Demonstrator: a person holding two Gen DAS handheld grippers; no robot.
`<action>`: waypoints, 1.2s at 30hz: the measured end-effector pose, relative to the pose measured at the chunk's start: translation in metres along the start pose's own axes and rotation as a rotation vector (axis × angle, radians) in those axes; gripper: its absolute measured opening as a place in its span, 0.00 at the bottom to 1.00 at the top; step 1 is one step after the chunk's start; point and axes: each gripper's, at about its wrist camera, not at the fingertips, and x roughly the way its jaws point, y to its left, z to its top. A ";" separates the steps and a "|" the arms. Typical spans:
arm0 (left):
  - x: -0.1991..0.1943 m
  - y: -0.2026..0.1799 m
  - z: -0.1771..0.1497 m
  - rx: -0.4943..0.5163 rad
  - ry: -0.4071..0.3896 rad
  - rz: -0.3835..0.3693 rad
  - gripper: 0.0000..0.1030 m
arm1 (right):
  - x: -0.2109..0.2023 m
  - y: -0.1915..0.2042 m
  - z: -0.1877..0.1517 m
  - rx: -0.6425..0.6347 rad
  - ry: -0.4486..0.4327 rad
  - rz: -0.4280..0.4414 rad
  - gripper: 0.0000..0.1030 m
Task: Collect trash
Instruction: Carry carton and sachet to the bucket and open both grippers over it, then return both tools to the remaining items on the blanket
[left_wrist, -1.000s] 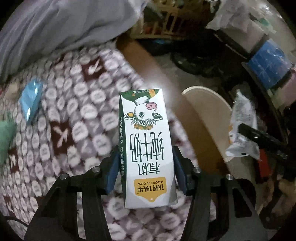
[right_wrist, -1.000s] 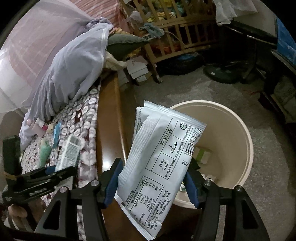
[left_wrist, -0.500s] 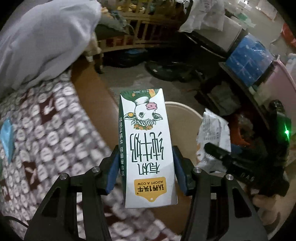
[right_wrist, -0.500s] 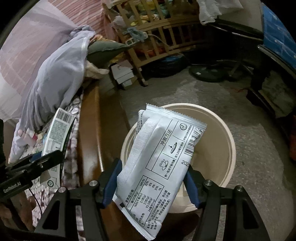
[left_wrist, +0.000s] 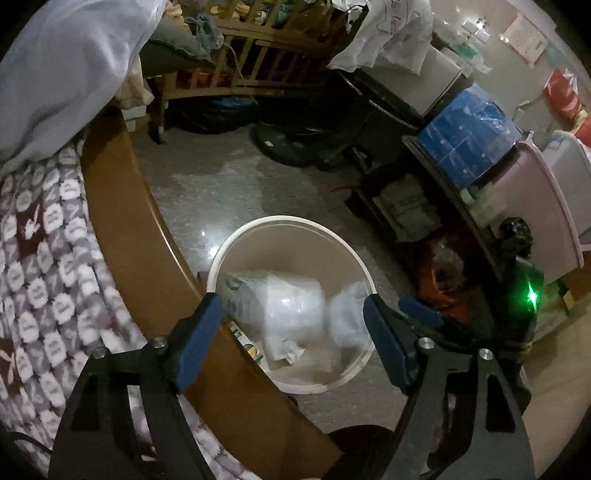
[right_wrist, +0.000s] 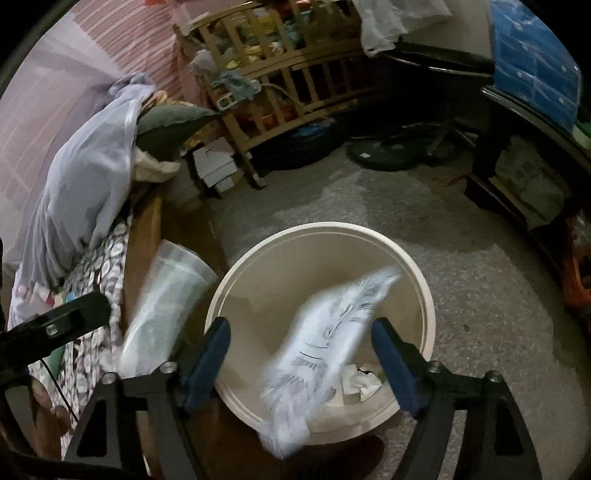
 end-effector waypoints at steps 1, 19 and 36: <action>0.000 0.001 -0.001 -0.001 0.002 0.009 0.76 | 0.001 0.000 0.000 0.004 0.007 0.005 0.75; -0.037 0.053 -0.043 0.048 -0.064 0.334 0.76 | 0.008 0.059 -0.017 -0.136 0.049 0.030 0.75; -0.110 0.150 -0.092 -0.077 -0.112 0.544 0.76 | 0.019 0.184 -0.045 -0.332 0.101 0.136 0.75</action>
